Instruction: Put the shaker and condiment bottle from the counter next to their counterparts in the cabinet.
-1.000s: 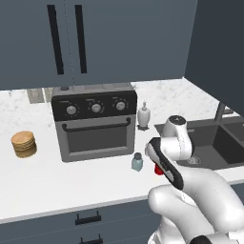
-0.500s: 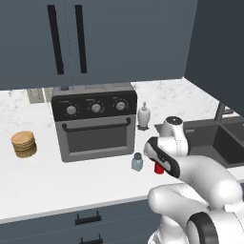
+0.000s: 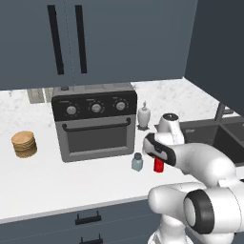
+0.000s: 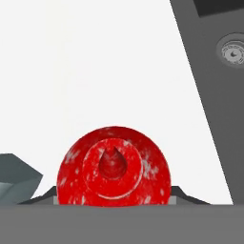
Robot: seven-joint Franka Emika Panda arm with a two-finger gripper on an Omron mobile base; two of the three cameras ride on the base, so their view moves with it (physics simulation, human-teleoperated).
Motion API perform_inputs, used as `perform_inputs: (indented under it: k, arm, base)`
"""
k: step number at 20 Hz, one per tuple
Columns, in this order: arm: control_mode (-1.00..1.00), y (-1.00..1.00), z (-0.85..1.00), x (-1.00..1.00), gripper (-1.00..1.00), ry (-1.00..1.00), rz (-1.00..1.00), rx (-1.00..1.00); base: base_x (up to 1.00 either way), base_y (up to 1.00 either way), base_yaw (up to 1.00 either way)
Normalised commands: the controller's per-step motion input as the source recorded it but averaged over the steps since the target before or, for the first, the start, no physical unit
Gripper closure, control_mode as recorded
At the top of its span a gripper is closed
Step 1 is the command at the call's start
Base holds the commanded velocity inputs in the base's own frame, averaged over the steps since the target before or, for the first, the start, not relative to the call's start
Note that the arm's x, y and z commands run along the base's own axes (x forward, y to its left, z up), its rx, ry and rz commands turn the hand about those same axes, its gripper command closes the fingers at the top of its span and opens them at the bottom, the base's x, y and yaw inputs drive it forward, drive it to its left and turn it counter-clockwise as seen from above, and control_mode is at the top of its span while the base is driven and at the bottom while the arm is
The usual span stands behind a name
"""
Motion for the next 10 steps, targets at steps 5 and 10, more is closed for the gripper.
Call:
perform_inputs:
  k: [5, 10]
  arm:
    - [-1.00, 0.00, 0.06, -0.09, 1.00, -0.09, 0.00, 0.00]
    - [-1.00, 0.00, 0.23, -0.35, 1.00, -0.13, 0.00, 0.00]
  base:
    - [0.00, 0.00, 0.00]
    - [0.00, 0.00, 0.00]
